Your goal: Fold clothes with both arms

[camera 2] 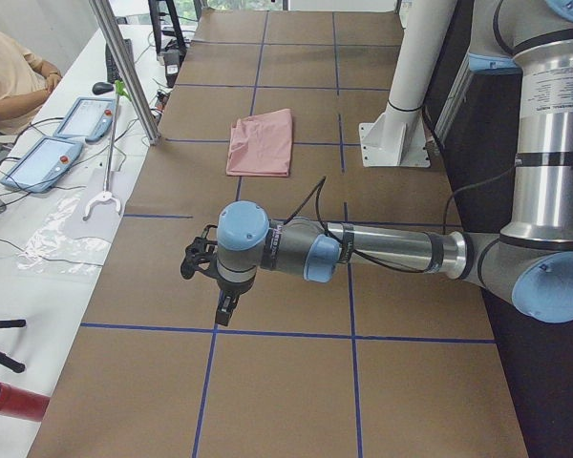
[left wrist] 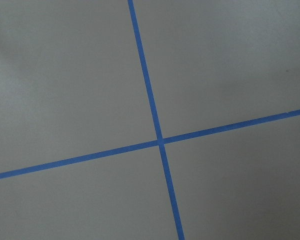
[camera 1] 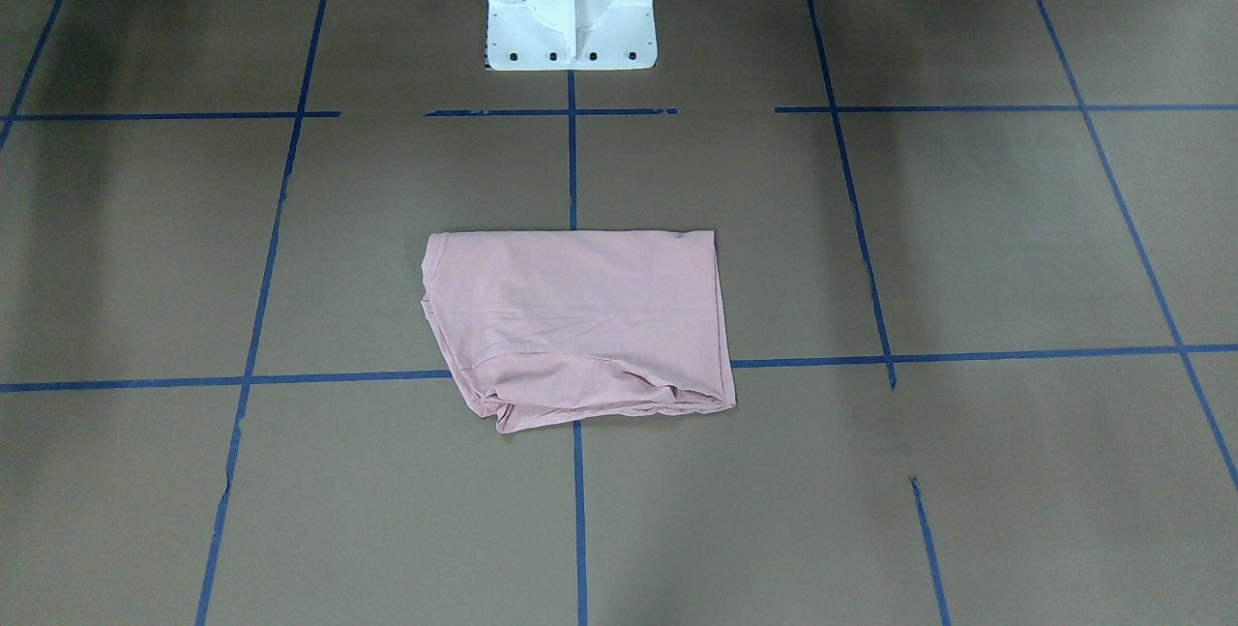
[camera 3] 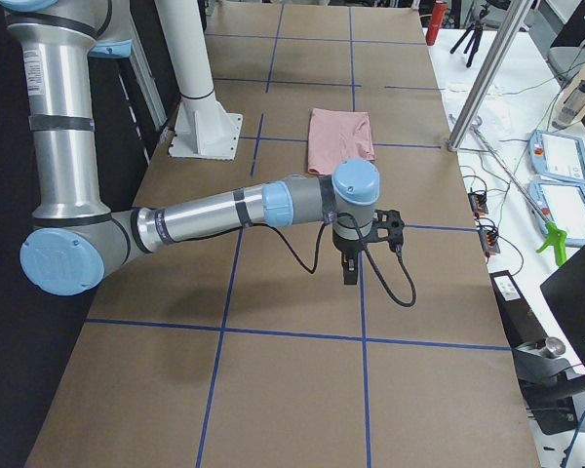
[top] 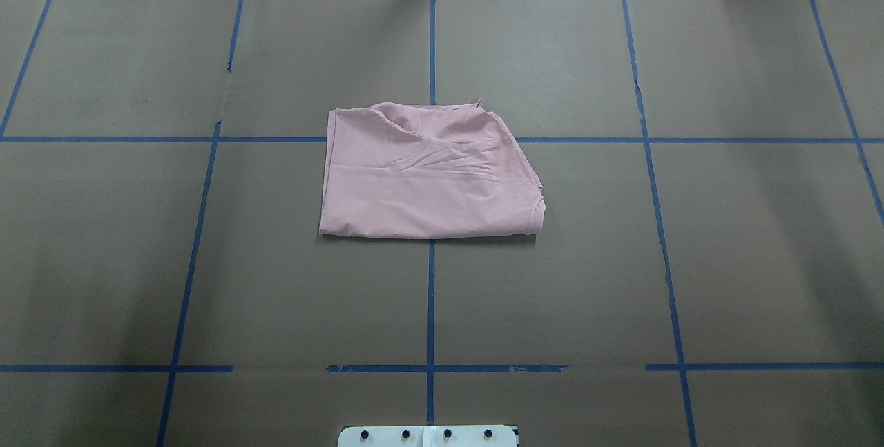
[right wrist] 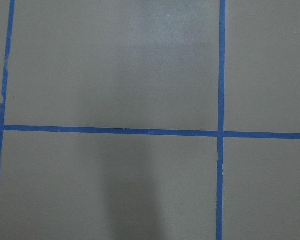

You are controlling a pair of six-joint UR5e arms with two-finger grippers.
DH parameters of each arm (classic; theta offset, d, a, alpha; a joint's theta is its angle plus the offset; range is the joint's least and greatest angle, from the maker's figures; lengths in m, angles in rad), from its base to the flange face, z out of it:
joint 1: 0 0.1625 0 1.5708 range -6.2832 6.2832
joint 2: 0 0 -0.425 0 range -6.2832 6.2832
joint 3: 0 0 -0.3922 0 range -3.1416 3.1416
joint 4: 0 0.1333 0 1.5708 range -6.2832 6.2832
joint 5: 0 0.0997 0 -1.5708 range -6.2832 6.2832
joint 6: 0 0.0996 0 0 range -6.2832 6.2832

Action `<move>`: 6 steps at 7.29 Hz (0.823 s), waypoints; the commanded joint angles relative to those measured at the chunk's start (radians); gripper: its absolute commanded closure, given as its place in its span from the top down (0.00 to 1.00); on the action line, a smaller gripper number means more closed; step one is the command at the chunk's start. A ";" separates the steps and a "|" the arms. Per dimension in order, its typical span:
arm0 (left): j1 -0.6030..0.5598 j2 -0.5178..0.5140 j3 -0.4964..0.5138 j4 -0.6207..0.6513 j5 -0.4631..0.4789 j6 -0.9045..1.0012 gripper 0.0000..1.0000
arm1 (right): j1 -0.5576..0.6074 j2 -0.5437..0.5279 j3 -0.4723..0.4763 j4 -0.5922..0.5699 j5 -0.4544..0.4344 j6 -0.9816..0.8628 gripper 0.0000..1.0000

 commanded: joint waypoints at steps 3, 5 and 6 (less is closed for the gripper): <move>0.002 0.001 -0.004 0.002 -0.001 0.000 1.00 | -0.004 0.001 0.001 0.001 -0.002 -0.002 1.00; 0.002 0.004 0.001 0.002 0.001 -0.002 1.00 | -0.004 0.001 -0.001 0.003 -0.005 0.000 1.00; 0.002 0.023 -0.002 0.002 -0.001 -0.003 1.00 | -0.004 -0.009 -0.002 0.003 -0.005 -0.002 1.00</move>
